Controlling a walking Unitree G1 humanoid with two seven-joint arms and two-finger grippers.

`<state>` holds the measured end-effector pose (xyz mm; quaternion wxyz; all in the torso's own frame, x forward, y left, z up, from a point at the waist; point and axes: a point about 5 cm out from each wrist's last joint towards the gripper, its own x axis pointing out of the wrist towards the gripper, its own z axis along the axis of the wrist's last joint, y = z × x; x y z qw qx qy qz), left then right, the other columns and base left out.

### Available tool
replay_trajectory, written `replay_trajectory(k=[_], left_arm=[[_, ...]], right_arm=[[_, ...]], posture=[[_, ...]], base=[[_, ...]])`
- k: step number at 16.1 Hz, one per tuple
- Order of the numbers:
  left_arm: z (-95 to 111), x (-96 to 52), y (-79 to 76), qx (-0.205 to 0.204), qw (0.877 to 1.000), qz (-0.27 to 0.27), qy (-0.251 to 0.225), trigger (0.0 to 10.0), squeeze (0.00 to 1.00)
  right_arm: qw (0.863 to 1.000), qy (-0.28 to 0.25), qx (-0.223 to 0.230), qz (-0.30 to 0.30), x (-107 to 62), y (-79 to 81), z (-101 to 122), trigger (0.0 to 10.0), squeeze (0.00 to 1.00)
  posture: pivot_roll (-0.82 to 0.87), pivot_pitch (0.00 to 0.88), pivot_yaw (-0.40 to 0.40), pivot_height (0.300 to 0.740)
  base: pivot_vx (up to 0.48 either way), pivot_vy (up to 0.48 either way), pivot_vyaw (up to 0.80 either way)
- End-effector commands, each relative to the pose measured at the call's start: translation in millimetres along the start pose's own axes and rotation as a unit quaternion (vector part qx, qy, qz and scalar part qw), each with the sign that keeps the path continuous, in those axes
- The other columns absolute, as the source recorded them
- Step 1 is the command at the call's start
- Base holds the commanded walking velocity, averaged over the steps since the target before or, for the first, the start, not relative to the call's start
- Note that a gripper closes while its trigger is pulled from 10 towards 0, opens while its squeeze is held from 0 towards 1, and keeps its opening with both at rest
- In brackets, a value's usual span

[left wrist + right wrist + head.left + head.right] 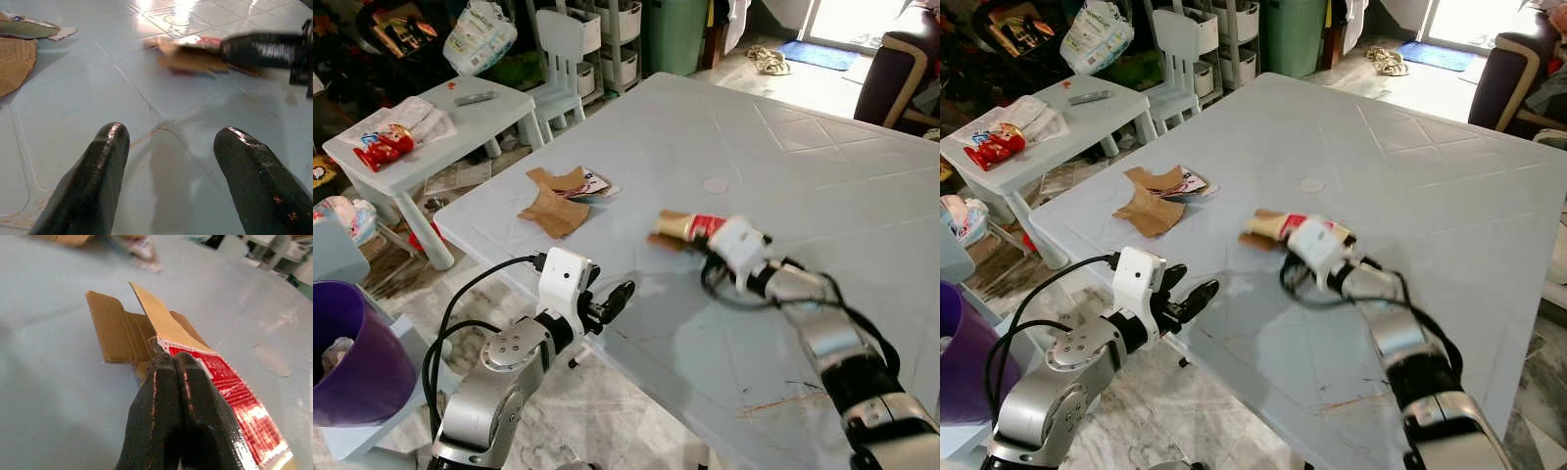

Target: Picking trash to rubbish bin

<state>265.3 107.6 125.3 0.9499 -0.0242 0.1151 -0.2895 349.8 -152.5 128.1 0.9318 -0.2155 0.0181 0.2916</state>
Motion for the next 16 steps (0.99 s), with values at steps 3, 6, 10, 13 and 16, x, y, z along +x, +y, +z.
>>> replay_trajectory(k=[3,6,10,13,16], left_arm=[[0.9,0.7,2.1,0.006,1.0,0.004,0.002,10.0,0.0],[1.5,1.5,3.6,0.007,1.0,0.016,-0.001,10.0,0.0],[11.7,2.9,29.6,0.014,0.992,0.122,-0.033,10.0,0.0],[16.0,1.5,40.0,0.016,0.986,0.16,-0.045,10.0,0.0],[18.6,2.9,44.9,0.016,0.98,0.187,-0.059,10.0,0.0]], right_arm=[[0.997,-0.036,0.054,-0.04,2.5,-16.1,17.4,0.0,0.0],[0.992,-0.055,0.093,-0.07,3.3,-28.3,26.7,0.0,0.0],[0.985,-0.091,0.116,-0.092,2.8,-35.0,41.0,0.0,0.0],[0.981,-0.111,0.132,-0.094,2.7,-37.1,50.8,0.0,0.0],[0.98,-0.13,0.134,-0.075,3.4,-33.7,60.9,3.9,0.0]], posture=[[0.09,0.07,0.031,0.74],[0.09,0.072,0.029,0.74],[0.09,0.072,0.028,0.74],[0.09,0.072,0.028,0.74],[0.08,0.07,0.026,0.74]], base=[[0.0,0.0,0.0],[0.0,0.0,0.0],[0.0,0.0,0.0],[0.0,0.0,0.0],[0.0,0.0,0.23]])
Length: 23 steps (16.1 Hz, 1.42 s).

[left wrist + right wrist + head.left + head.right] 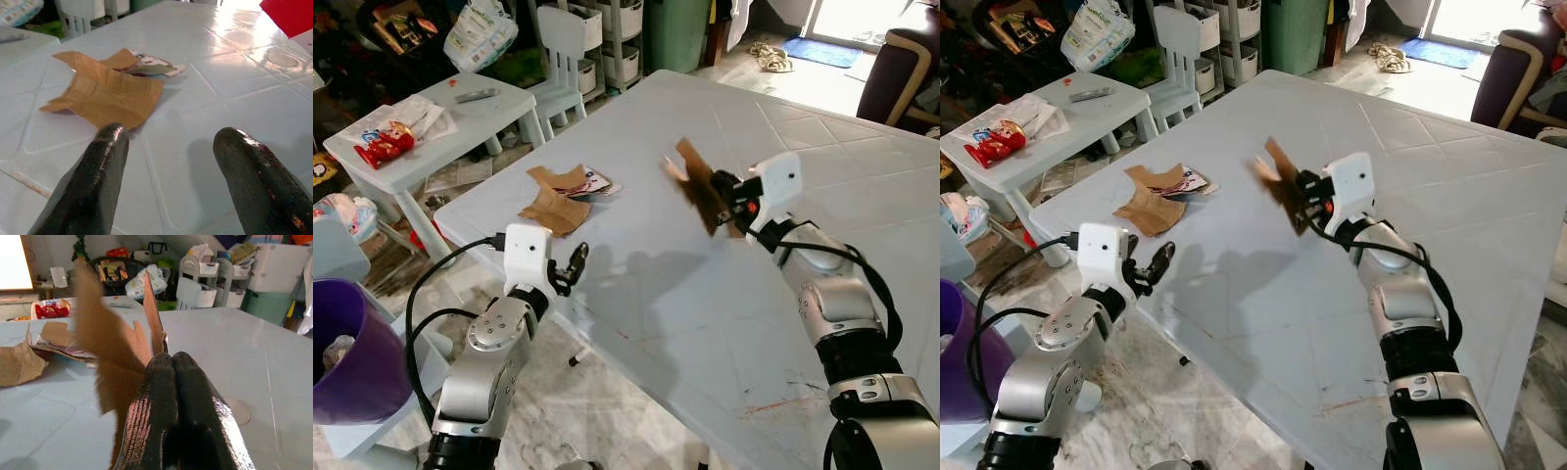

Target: Picking trash to rubbish bin

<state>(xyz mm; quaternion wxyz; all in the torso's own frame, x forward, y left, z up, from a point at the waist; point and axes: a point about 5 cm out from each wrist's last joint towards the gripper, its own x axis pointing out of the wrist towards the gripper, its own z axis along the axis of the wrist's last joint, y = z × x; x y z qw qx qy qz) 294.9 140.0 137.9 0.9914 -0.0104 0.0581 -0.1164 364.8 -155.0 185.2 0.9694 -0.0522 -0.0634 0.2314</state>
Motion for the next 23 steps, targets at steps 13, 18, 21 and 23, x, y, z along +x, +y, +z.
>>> replay_trajectory(k=[13,18,21,23], left_arm=[[5.5,9.0,19.9,-0.024,0.996,0.081,-0.021,10.0,0.0],[4.5,10.2,20.0,-0.032,0.996,0.08,-0.015,10.0,0.0],[4.0,10.7,19.9,-0.035,0.996,0.08,-0.013,10.0,0.0],[3.1,10.7,19.0,-0.036,0.996,0.076,-0.01,10.0,0.0]], right_arm=[[1.0,-0.01,0.002,0.011,2.5,6.4,10.8,10.0,0.0],[1.0,-0.009,0.002,0.007,2.5,5.7,10.8,10.0,0.0],[1.0,-0.008,0.001,0.005,2.3,4.6,10.8,10.0,0.0],[1.0,-0.008,0.002,0.001,2.1,3.1,10.9,10.0,0.0]], posture=[[0.08,0.059,0.025,0.74],[0.08,0.056,0.026,0.74],[0.08,0.056,0.024,0.74],[0.07,0.057,0.024,0.74]], base=[[0.0,0.0,0.37],[0.0,0.217,0.0],[0.0,0.48,0.0],[0.0,0.48,0.0]])
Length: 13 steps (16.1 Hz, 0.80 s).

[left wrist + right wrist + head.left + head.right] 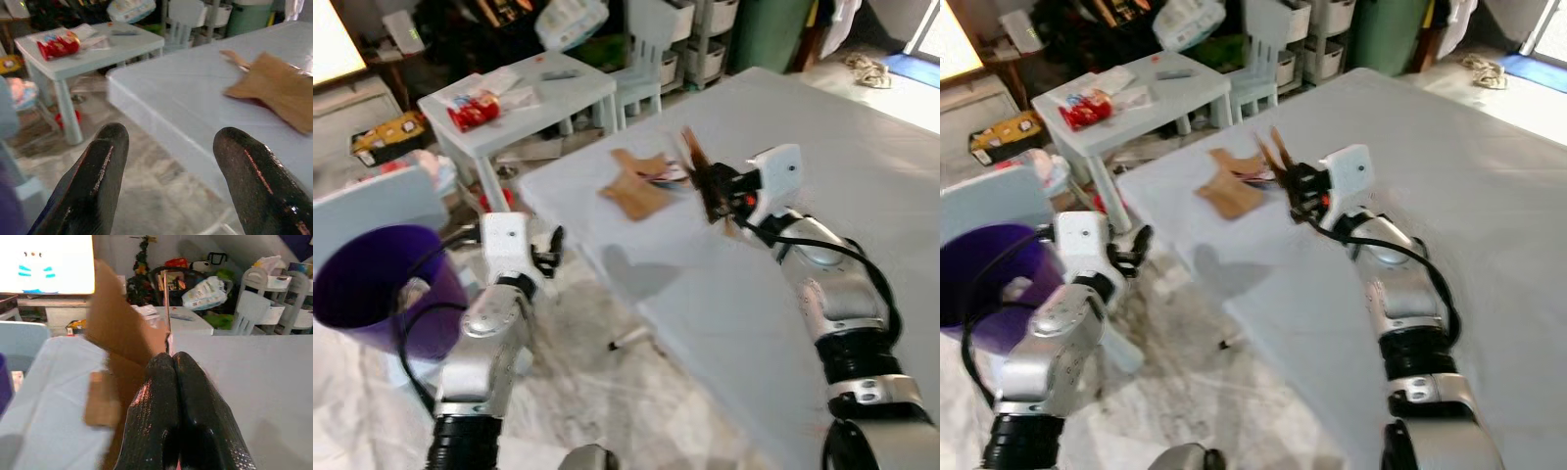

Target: Picking trash to rubbish bin

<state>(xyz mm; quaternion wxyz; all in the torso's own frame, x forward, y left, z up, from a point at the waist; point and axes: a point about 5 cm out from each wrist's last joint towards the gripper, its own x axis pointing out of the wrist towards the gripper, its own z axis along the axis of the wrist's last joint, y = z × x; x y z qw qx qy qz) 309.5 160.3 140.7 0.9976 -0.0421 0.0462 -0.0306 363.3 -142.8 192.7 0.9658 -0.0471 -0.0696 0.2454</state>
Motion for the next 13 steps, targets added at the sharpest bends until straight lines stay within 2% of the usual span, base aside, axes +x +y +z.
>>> replay_trajectory(k=[1,5,11,13], left_arm=[[-1.6,1.1,-4.2,-0.001,1.0,-0.009,0.007,10.0,0.0],[-1.2,1.5,-4.5,-0.001,1.0,-0.011,0.008,10.0,0.0],[1.8,0.7,-5.8,-0.011,1.0,-0.02,-0.001,10.0,0.0],[4.3,1.4,-3.8,-0.059,0.998,-0.021,-0.004,10.0,0.0]], right_arm=[[1.0,-0.002,-0.001,-0.015,-2.8,-7.8,3.0,10.0,0.0],[1.0,-0.003,-0.006,-0.023,-2.7,-10.0,3.8,10.0,0.0],[0.999,0.003,-0.005,-0.042,-3.2,-14.7,2.9,10.0,0.0],[0.999,0.004,-0.007,-0.045,-3.3,-15.7,3.2,10.0,0.0]], posture=[[0.07,0.057,0.024,0.74],[0.08,0.055,0.023,0.74],[0.07,0.054,0.024,0.74],[0.07,0.054,0.024,0.74]], base=[[0.0,0.48,0.0],[0.0,0.48,0.0],[0.0,0.0,0.0],[0.0,0.0,-0.23]])
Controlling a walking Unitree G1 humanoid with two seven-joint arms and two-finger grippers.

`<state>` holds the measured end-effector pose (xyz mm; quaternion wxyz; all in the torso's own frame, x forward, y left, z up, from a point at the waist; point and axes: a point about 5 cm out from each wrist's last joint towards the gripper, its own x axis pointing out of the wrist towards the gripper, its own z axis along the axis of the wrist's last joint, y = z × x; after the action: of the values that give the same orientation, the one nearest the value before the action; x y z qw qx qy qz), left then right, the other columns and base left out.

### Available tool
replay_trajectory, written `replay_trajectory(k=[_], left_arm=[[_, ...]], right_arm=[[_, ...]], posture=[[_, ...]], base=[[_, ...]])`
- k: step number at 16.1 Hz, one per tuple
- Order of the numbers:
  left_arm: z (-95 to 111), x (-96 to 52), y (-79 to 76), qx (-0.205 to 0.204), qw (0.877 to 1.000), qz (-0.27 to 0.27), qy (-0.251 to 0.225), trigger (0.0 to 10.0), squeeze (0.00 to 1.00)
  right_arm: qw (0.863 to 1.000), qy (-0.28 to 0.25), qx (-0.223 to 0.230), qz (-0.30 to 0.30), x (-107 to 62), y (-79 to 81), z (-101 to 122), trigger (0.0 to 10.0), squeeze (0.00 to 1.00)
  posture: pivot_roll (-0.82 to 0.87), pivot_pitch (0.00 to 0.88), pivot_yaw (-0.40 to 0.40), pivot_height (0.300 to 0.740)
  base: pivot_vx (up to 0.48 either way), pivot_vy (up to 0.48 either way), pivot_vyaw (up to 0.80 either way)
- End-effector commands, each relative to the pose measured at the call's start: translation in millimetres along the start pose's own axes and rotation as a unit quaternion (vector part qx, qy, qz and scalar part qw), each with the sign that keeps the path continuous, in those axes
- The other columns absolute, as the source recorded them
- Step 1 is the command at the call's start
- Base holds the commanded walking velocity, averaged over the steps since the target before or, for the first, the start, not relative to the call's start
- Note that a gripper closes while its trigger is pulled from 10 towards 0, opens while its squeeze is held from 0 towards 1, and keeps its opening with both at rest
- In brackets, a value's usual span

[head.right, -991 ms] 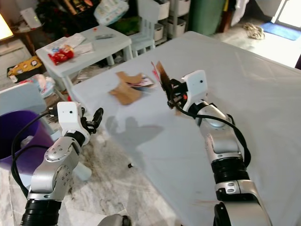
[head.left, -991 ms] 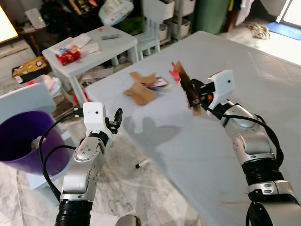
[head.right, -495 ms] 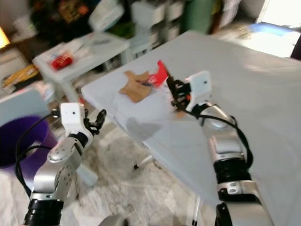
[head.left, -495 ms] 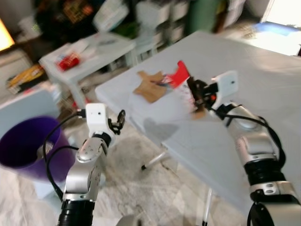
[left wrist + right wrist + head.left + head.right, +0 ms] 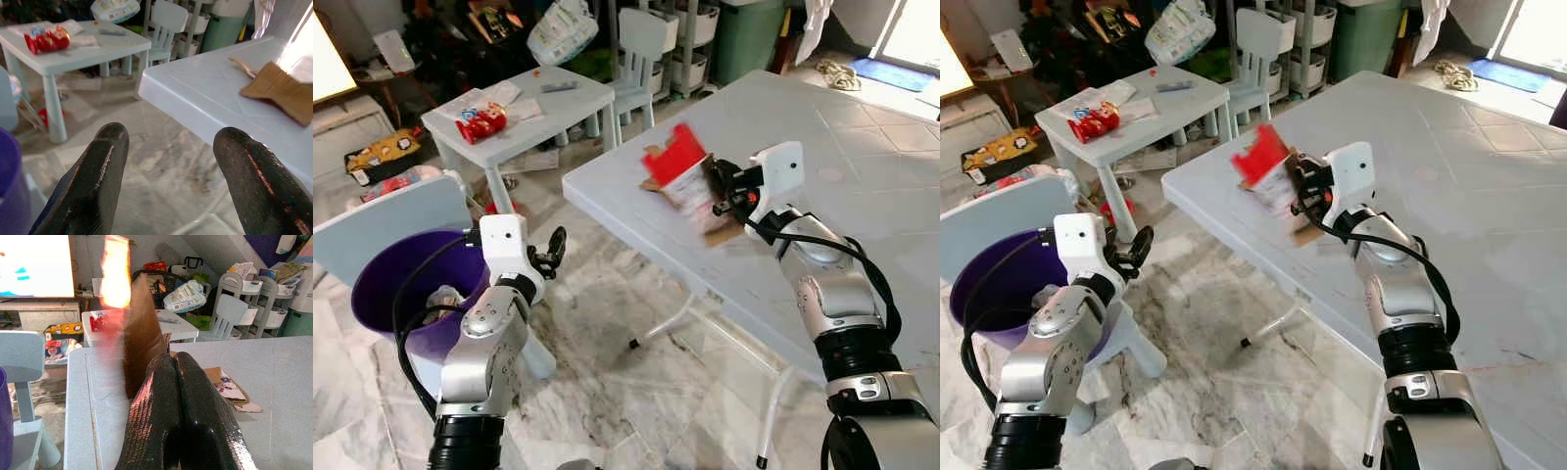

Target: Picking trash to rubbish bin

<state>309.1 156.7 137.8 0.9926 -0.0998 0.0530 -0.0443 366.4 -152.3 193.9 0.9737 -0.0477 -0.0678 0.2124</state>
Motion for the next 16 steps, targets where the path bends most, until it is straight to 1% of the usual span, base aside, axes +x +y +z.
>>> replay_trajectory(k=[1,3,7,8,12,16], left_arm=[[8.5,1.5,-1.7,-0.013,1.0,-0.01,-0.012,10.0,0.0],[9.0,1.5,-1.1,-0.012,1.0,-0.006,-0.013,10.0,0.0],[7.9,1.3,-0.3,-0.014,1.0,-0.005,-0.008,10.0,0.0],[7.6,1.3,-0.1,-0.014,1.0,-0.004,-0.007,10.0,0.0],[5.5,1.3,2.7,-0.007,1.0,0.005,-0.003,10.0,0.0],[4.0,1.1,1.9,-0.004,1.0,0.003,0.001,10.0,0.0]], right_arm=[[1.0,0.0,-0.005,-0.013,-1.1,-6.5,3.7,10.0,0.0],[1.0,0.002,-0.006,-0.016,-0.9,-7.7,3.9,10.0,0.0],[1.0,0.003,-0.008,-0.02,-1.0,-8.4,3.4,10.0,0.0],[1.0,0.004,-0.008,-0.02,-1.3,-8.5,2.8,10.0,0.0],[1.0,0.002,-0.012,-0.02,-1.4,-8.5,3.8,10.0,0.0],[1.0,0.0,-0.012,-0.019,-2.0,-7.7,3.6,10.0,0.0]], posture=[[0.07,0.055,0.023,0.74],[0.07,0.055,0.023,0.74],[0.06,0.056,0.025,0.74],[0.06,0.056,0.025,0.74],[0.06,0.058,0.024,0.74],[0.06,0.059,0.026,0.74]], base=[[0.0,0.0,-0.47],[0.127,0.0,-0.52],[0.185,0.0,0.0],[0.266,0.0,-0.8],[0.329,0.0,0.0],[0.33,0.0,0.0]])
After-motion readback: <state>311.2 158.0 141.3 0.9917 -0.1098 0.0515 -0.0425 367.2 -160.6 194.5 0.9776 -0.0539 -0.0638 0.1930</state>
